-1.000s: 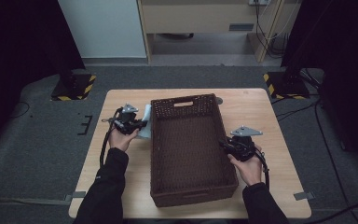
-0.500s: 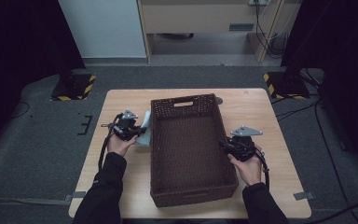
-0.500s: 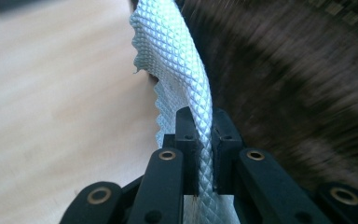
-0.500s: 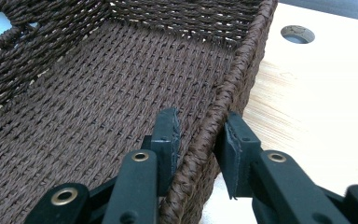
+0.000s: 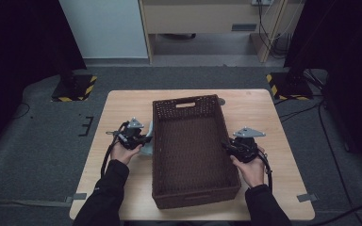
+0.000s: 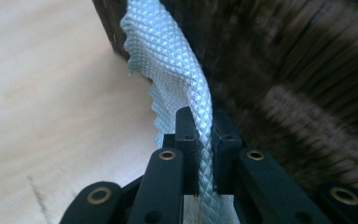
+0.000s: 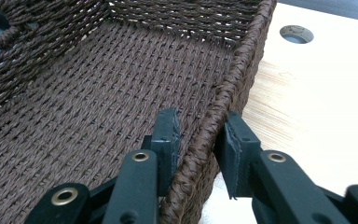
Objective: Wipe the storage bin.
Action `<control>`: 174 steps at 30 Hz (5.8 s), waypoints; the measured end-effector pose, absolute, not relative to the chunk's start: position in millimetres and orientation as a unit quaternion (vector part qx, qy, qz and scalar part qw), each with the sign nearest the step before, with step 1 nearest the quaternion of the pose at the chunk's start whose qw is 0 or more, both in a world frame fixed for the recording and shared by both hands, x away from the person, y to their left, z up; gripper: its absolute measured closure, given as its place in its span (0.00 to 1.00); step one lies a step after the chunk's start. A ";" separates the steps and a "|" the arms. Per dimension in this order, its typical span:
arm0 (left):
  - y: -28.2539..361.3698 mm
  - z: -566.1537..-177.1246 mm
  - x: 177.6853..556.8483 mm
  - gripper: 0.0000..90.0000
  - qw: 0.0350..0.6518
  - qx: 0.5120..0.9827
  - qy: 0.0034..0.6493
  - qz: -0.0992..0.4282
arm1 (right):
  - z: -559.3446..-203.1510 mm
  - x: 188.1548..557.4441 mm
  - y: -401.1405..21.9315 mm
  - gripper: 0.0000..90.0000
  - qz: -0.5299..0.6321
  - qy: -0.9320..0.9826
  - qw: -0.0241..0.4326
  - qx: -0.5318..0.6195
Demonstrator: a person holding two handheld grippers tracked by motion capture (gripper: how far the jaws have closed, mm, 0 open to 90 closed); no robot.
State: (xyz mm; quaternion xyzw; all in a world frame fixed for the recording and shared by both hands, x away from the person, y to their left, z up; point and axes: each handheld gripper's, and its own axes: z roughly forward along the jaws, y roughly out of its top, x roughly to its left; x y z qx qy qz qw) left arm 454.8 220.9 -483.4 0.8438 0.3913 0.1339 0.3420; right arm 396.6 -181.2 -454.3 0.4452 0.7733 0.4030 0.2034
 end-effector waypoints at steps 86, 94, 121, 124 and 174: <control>223.8 -435.9 417.6 0.92 0.401 0.833 0.351 0.151 | -453.4 401.4 -174.5 0.79 0.382 0.744 0.235 0.496; 216.2 -461.1 419.8 0.92 0.368 0.848 0.361 0.121 | -452.7 400.1 -177.4 0.61 0.383 0.745 0.251 0.485; 219.4 -471.4 394.8 0.92 0.352 0.854 0.372 0.098 | -450.6 390.9 -184.5 0.66 0.394 0.773 0.205 0.453; 216.2 -482.3 393.8 0.92 0.337 0.862 0.369 0.091 | -450.8 392.1 -181.6 0.70 0.386 0.771 0.212 0.459; 220.6 -474.6 373.7 0.92 0.358 0.853 0.371 0.083 | -451.0 377.4 -175.3 0.76 0.377 0.765 0.211 0.477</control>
